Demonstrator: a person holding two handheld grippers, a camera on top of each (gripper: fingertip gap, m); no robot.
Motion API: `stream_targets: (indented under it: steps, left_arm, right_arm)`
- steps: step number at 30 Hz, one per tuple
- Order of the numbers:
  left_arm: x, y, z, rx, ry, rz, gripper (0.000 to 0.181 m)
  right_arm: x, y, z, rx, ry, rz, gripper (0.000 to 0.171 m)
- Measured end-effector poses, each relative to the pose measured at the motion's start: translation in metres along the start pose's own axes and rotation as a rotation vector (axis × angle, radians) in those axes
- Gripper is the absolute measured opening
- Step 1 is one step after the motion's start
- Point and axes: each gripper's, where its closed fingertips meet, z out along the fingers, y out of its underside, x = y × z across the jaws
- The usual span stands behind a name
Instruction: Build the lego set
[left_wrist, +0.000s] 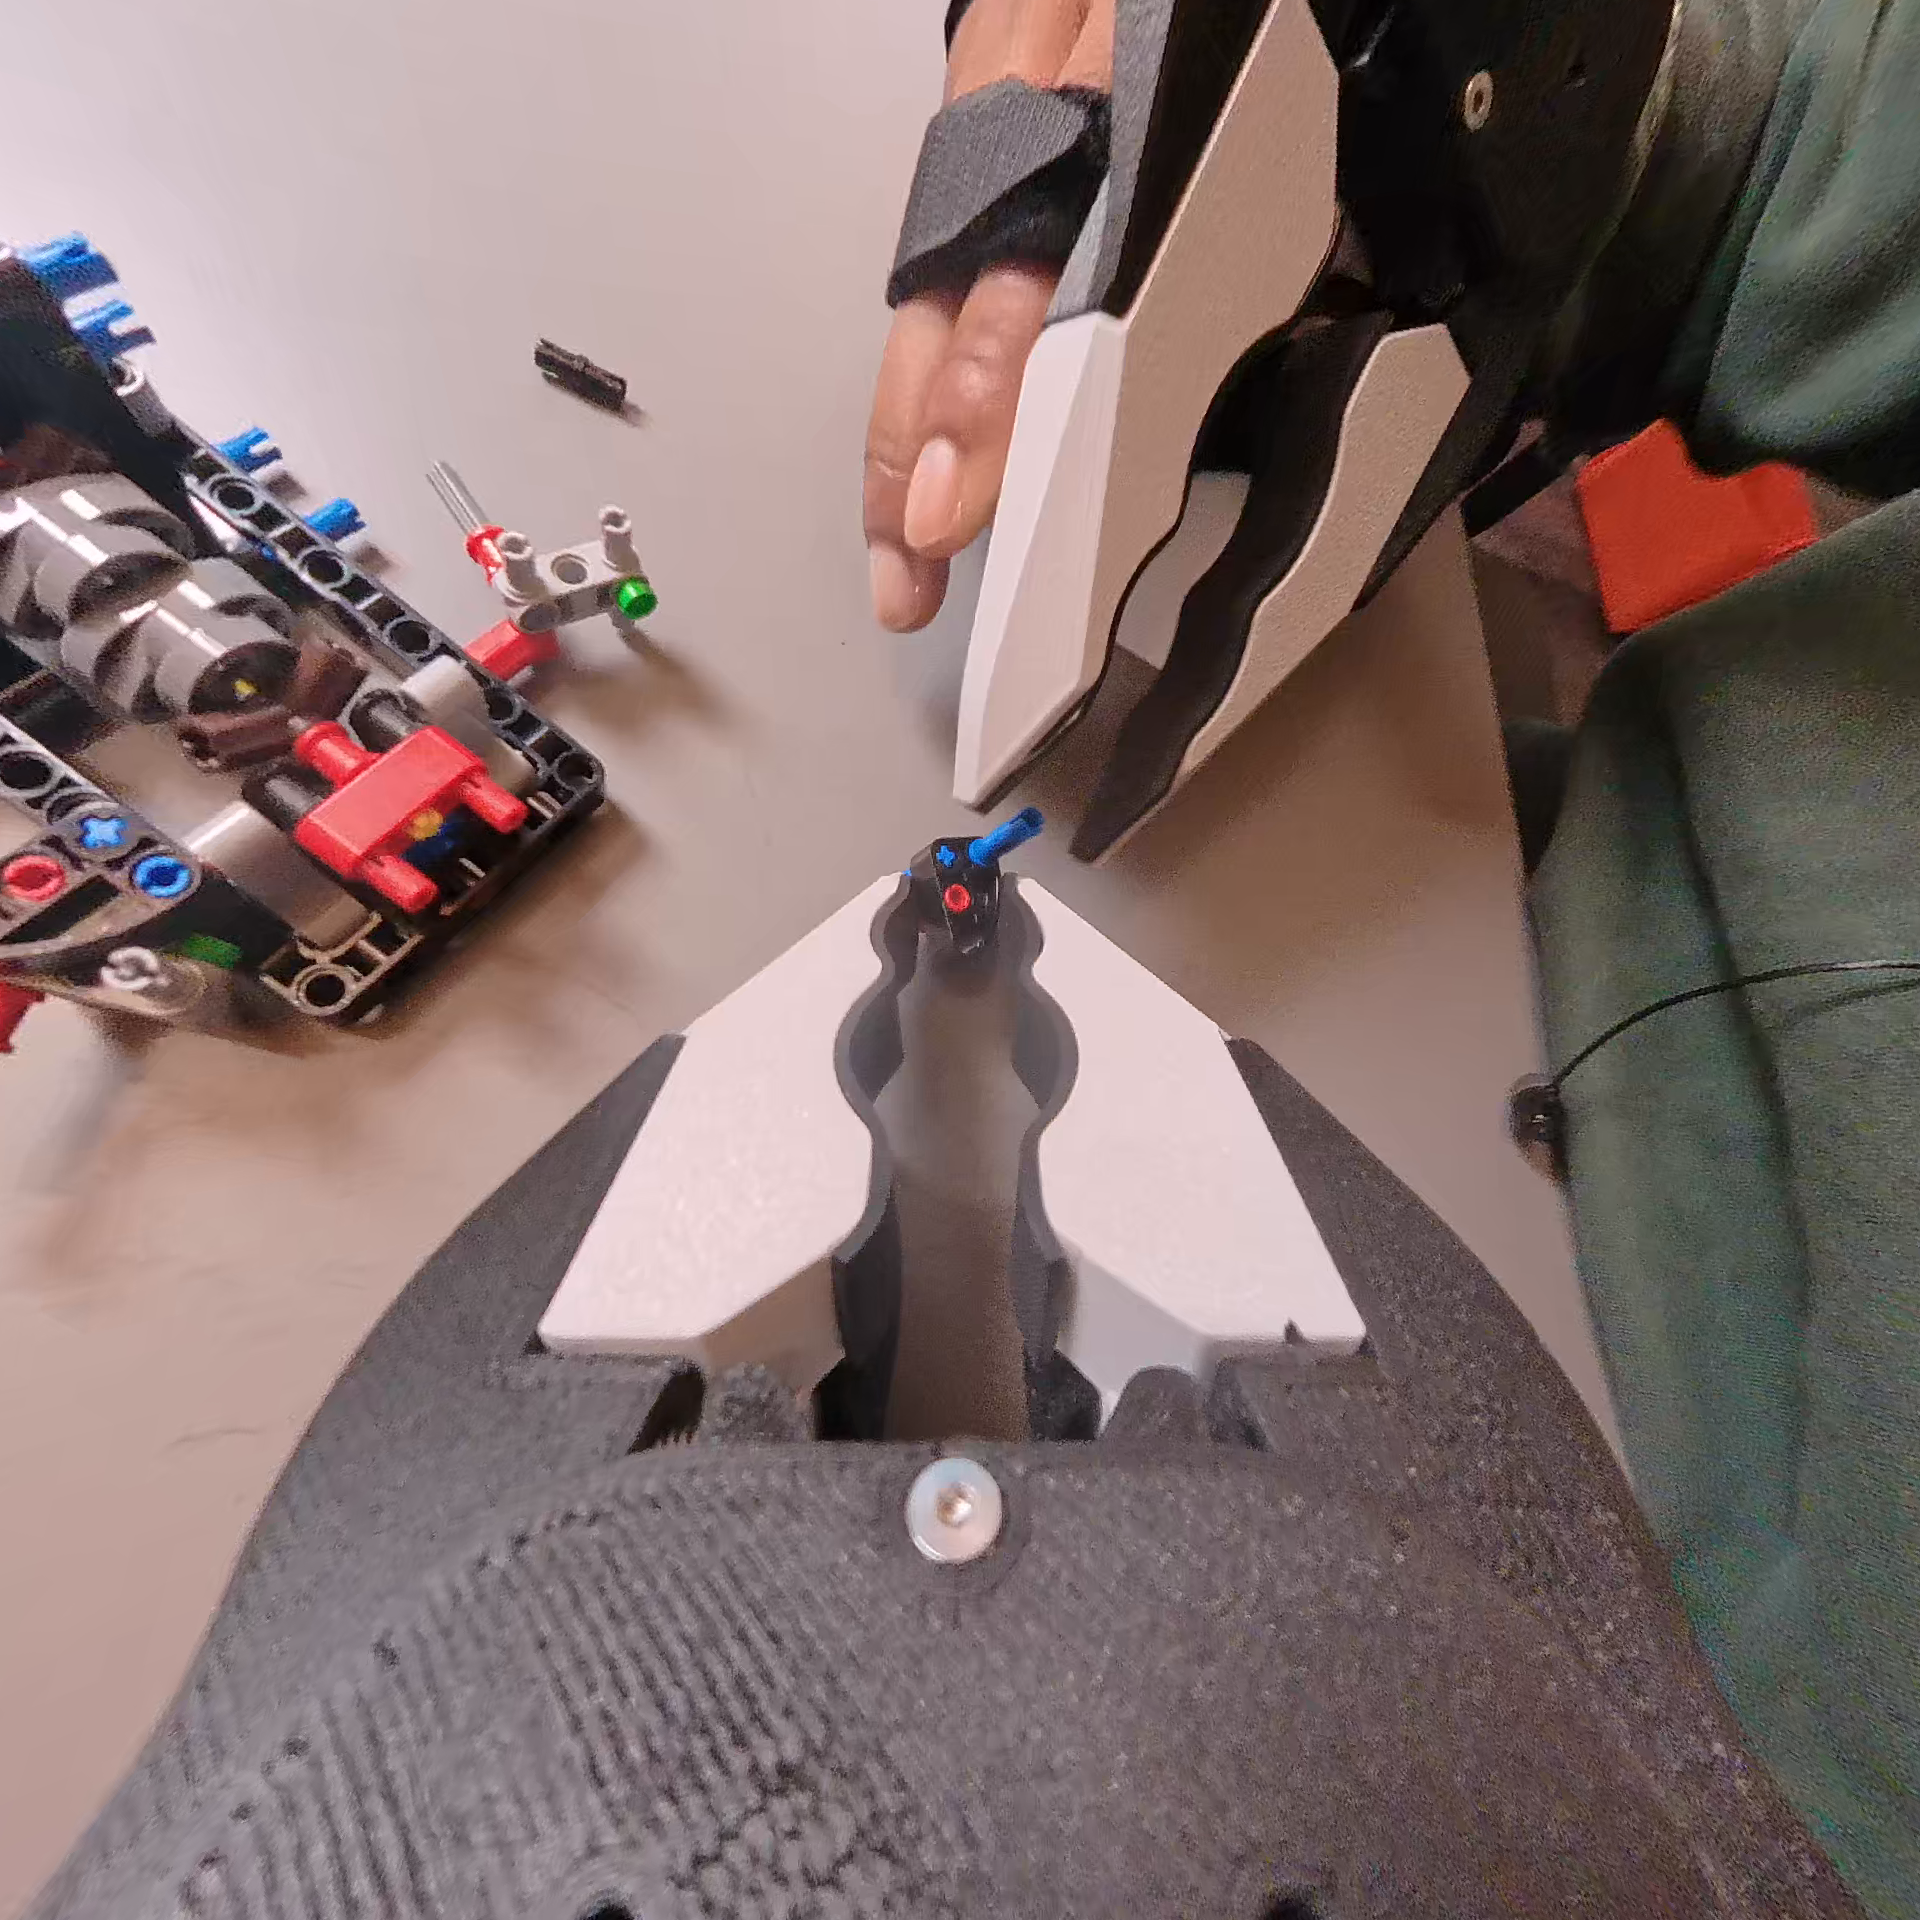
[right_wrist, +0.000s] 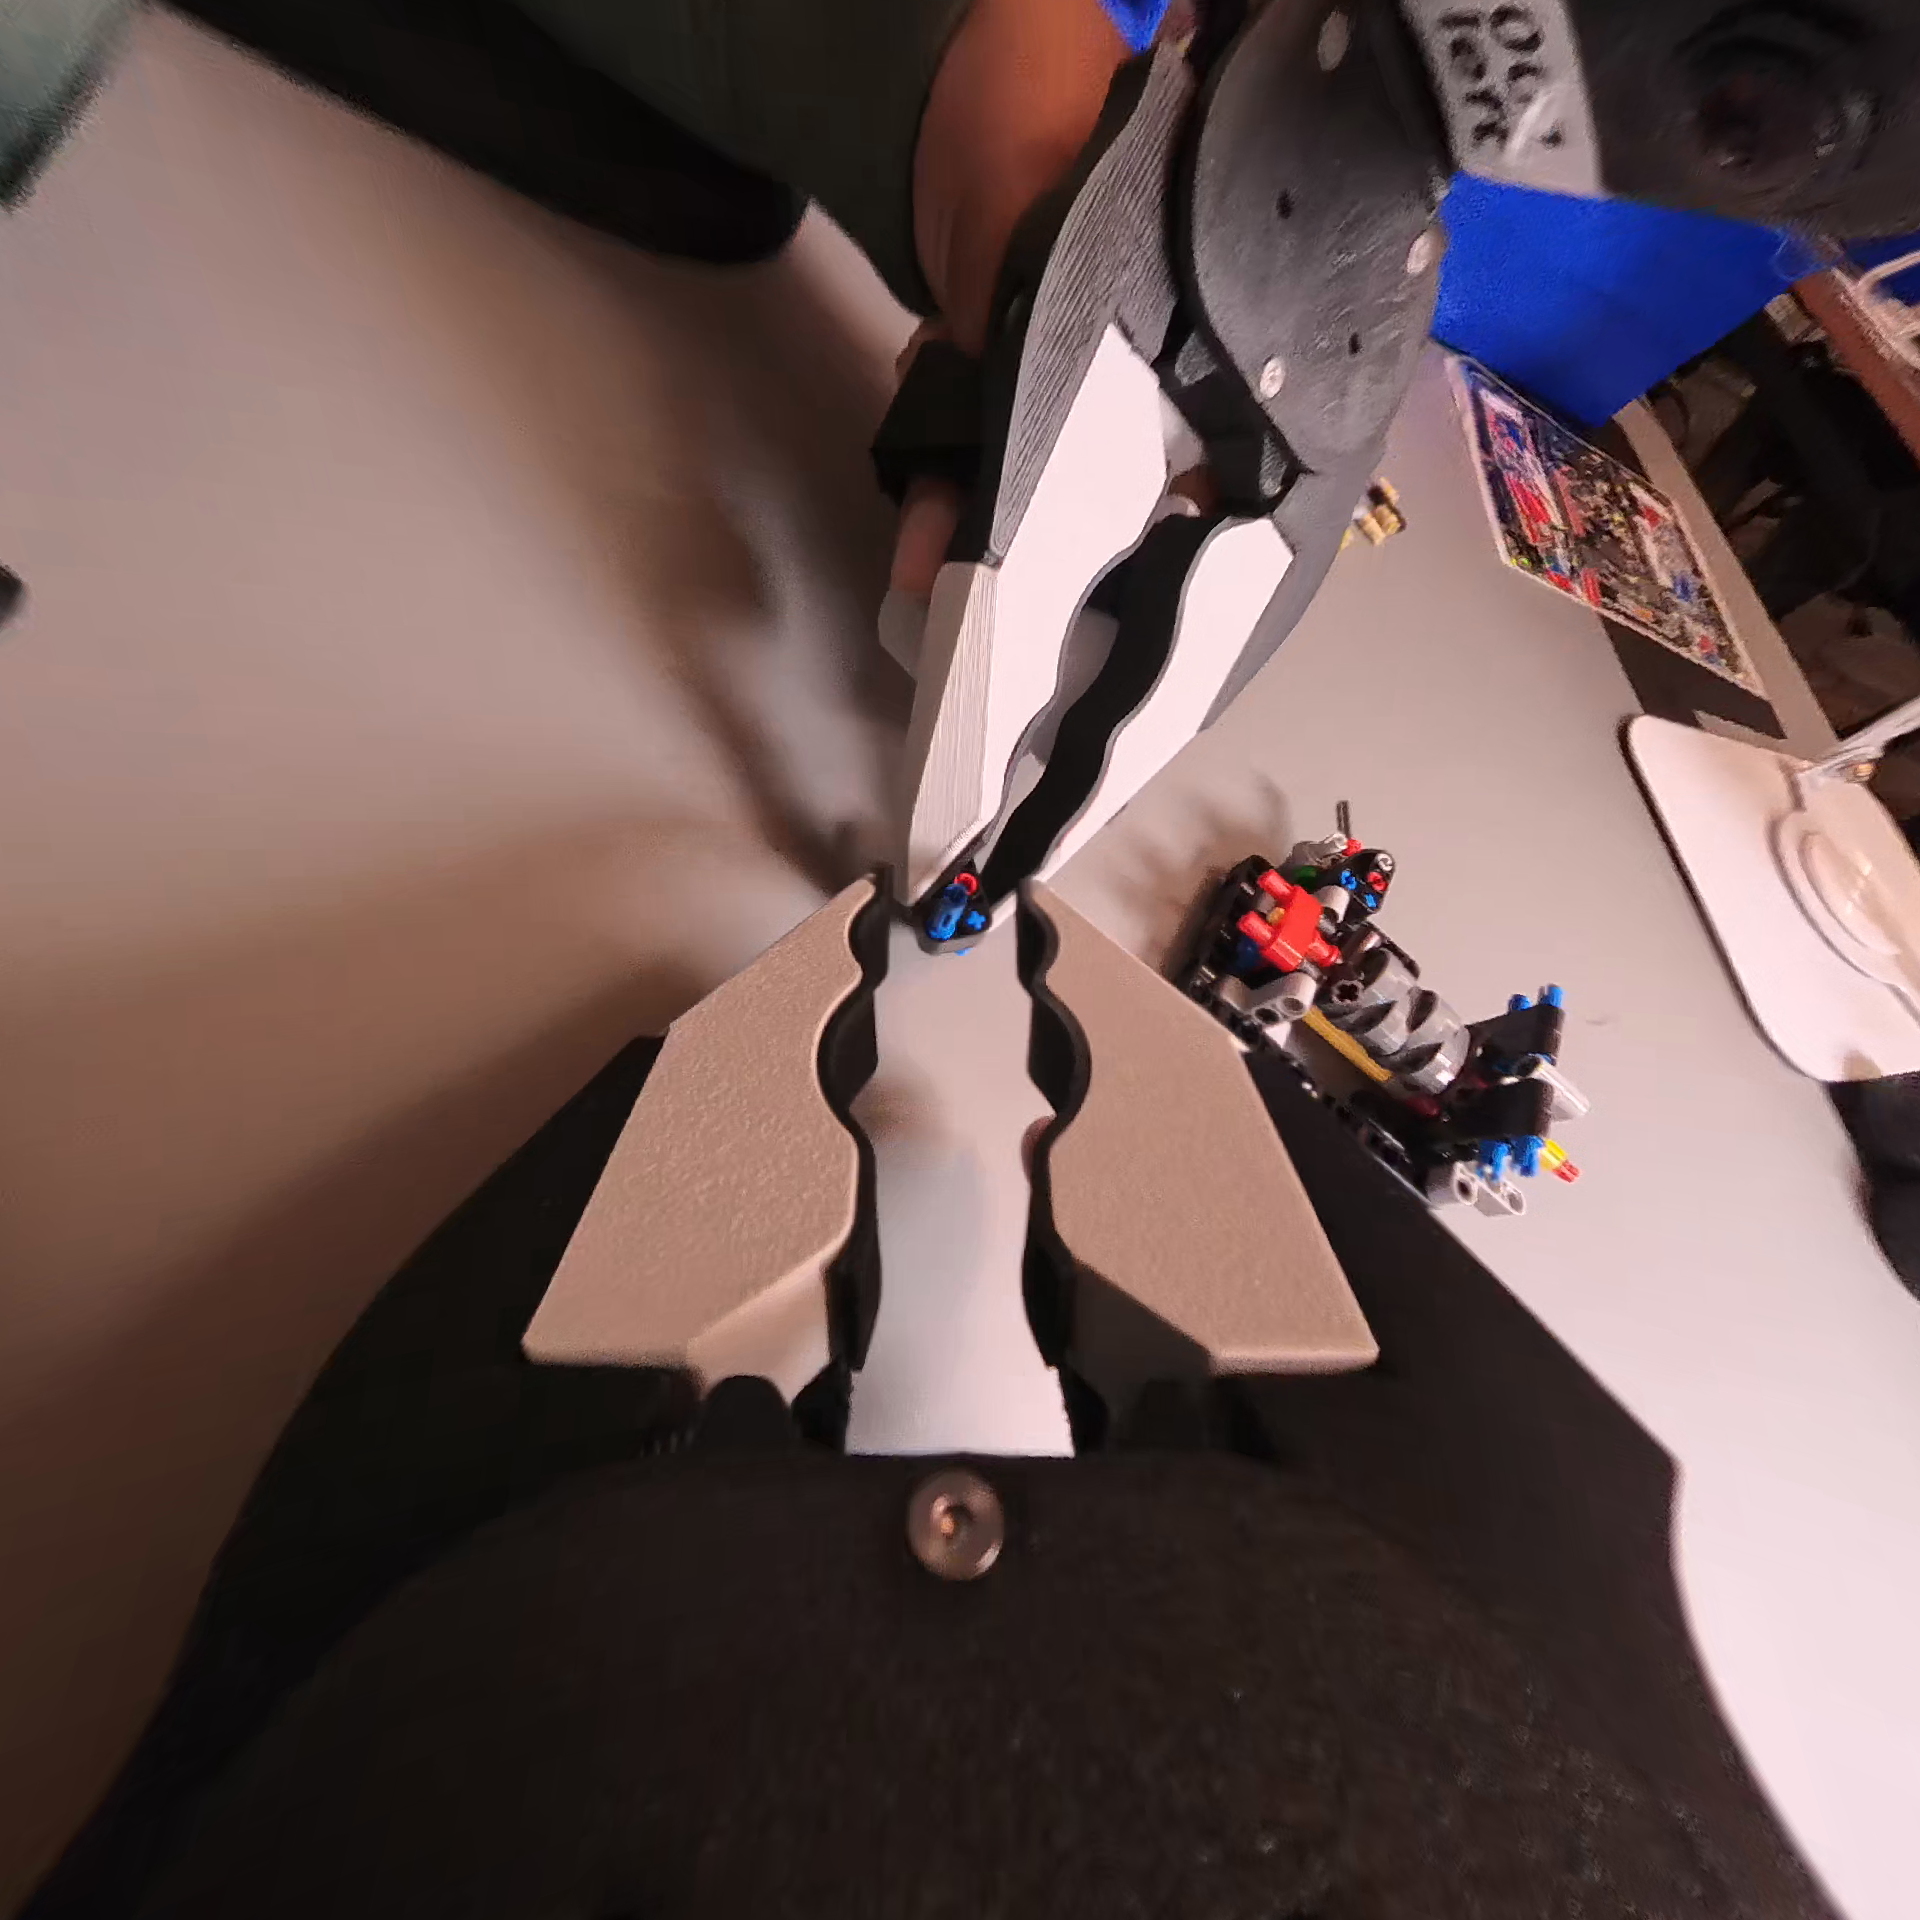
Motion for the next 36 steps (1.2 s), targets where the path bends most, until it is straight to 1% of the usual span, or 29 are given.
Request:
stream_targets:
  steps: [1,5,8,10,13,15,21,22,24,26,27,30,36]
  left_arm:
    - [0.001,-0.001,-0.002,0.013,0.019,-0.023,0.013]
    - [0.012,-0.01,-0.009,0.07,0.133,-0.108,0.013]
    - [0.02,-0.018,-0.015,0.135,0.249,-0.215,0.013]
    - [0.025,-0.021,-0.019,0.164,0.328,-0.276,0.013]
    - [0.029,-0.024,-0.024,0.195,0.415,-0.341,0.013]
    - [0.032,-0.025,-0.026,0.204,0.455,-0.362,0.014]
    - [0.033,-0.025,-0.026,0.213,0.506,-0.408,0.013]
    - [0.032,-0.026,-0.027,0.218,0.51,-0.418,0.014]
    - [0.032,-0.026,-0.027,0.218,0.52,-0.427,0.013]
    - [0.034,-0.025,-0.025,0.211,0.529,-0.43,0.013]
    - [0.035,-0.025,-0.024,0.205,0.532,-0.431,0.013]
    - [0.034,-0.023,-0.022,0.193,0.528,-0.435,0.013]
    - [0.035,-0.02,-0.02,0.183,0.517,-0.435,0.013]
  right_arm:
    - [0.001,-0.002,-0.003,0.009,-0.013,0.023,0.024]
    - [0.002,-0.008,-0.005,0.037,0.012,-0.005,0.023]
    - [0.004,-0.016,-0.004,0.046,0.066,-0.109,0.034]
    - [0.006,-0.017,-0.004,0.029,0.111,-0.204,0.036]
    - [0.007,-0.022,-0.006,0.038,0.159,-0.285,0.03]
    - [0.008,-0.026,-0.008,0.048,0.175,-0.305,0.022]
    - [0.007,-0.025,-0.009,0.032,0.182,-0.335,0.017]
    - [0.01,-0.026,-0.009,0.036,0.204,-0.339,0.02]
    - [0.013,-0.029,-0.011,0.039,0.233,-0.355,0.032]
    - [0.01,-0.032,-0.011,0.046,0.218,-0.375,0.034]
    - [0.007,-0.031,-0.01,0.039,0.208,-0.387,0.034]
    - [0.003,-0.029,-0.008,0.022,0.202,-0.427,0.022]
    - [0.001,-0.027,-0.006,0.021,0.173,-0.398,0.022]
